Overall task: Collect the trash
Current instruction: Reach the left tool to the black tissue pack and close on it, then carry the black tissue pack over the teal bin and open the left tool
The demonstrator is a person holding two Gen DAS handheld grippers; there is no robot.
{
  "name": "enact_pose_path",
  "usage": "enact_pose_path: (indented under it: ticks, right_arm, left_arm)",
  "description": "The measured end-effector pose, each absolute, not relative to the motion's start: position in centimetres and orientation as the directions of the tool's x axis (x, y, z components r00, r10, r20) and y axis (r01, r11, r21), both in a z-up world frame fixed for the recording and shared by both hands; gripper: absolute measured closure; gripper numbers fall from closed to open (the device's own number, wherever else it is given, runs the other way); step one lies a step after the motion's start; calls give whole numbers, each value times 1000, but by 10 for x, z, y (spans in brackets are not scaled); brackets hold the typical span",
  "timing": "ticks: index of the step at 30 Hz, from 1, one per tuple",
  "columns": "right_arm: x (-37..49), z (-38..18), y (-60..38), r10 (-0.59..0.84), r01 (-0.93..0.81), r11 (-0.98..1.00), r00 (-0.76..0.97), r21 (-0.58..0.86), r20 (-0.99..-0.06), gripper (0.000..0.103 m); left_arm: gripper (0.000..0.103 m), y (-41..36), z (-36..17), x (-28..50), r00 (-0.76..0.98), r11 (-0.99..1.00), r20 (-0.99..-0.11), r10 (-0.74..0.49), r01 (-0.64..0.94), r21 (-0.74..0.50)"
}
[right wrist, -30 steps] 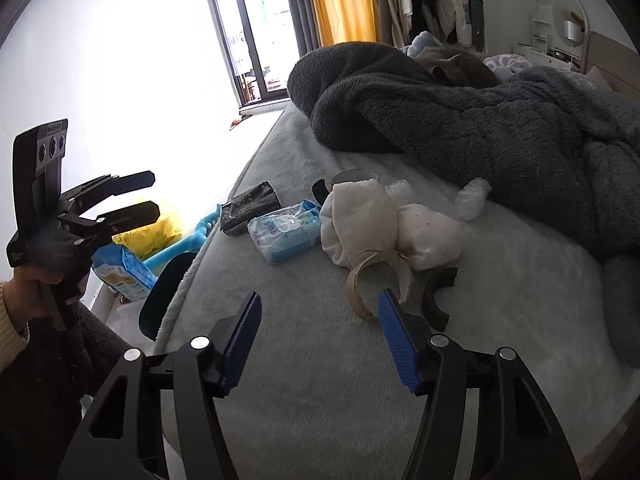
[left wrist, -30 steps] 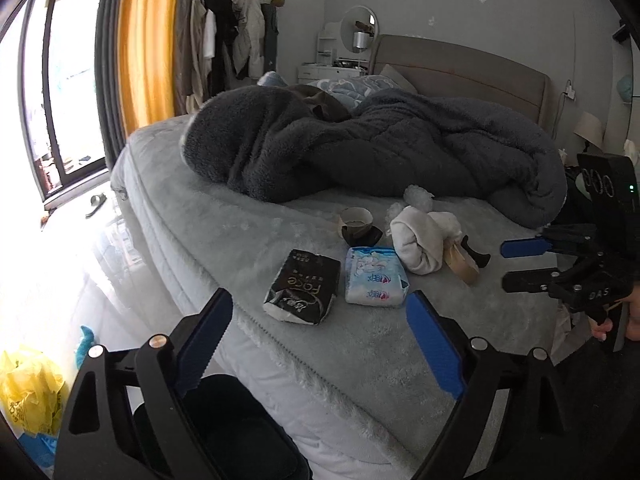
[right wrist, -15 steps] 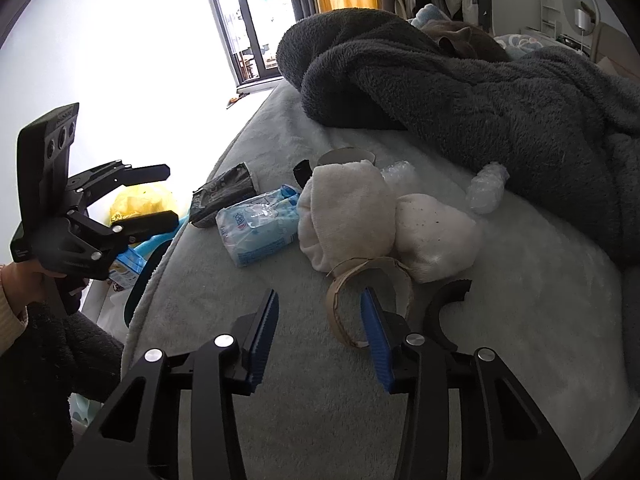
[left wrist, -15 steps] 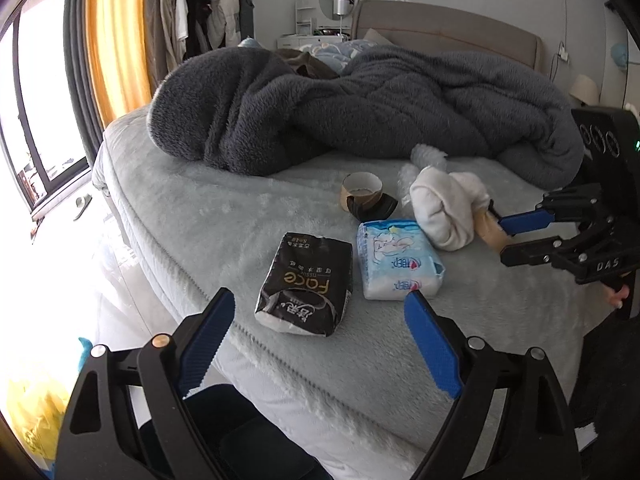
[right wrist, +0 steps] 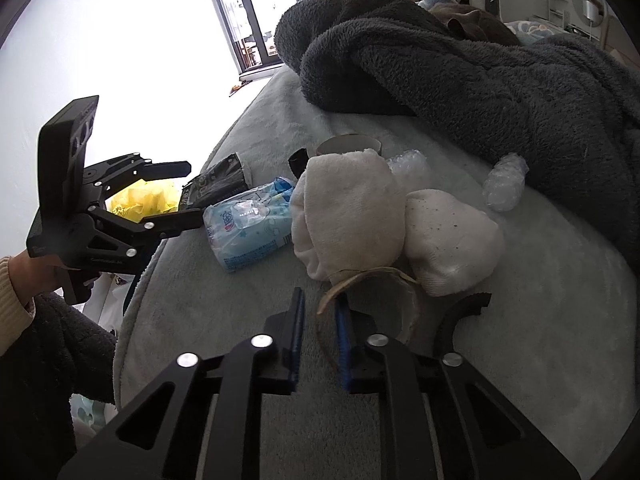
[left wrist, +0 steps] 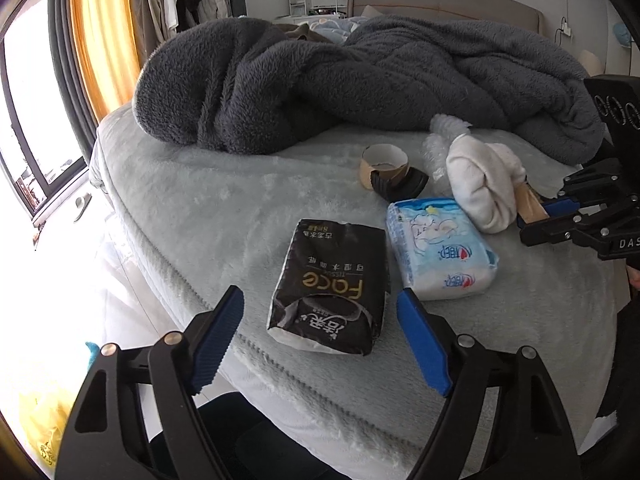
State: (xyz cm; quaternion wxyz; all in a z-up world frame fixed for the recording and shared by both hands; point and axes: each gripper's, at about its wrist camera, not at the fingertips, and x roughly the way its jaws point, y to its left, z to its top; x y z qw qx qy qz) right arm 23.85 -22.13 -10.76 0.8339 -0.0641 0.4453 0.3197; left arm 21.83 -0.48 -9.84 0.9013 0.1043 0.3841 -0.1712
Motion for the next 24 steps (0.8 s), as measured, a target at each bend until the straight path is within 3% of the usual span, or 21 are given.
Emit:
enact_pose_path:
  ticks: [5, 12, 24]
  right_arm:
    - [237, -101, -223, 500, -591, 781, 398, 202, -769, 98]
    - [233, -88, -222, 558, -598, 760, 397, 256, -729, 98]
    - [239, -64, -181, 608, -638, 724, 409, 263, -681, 98]
  left_arm:
    - [30, -9, -104, 225, 620, 918, -749, -237, 395, 37]
    - [45, -2, -108, 228, 605, 934, -755, -255, 357, -29]
    - [47, 22, -84, 221, 665, 965, -706, -245, 237, -112]
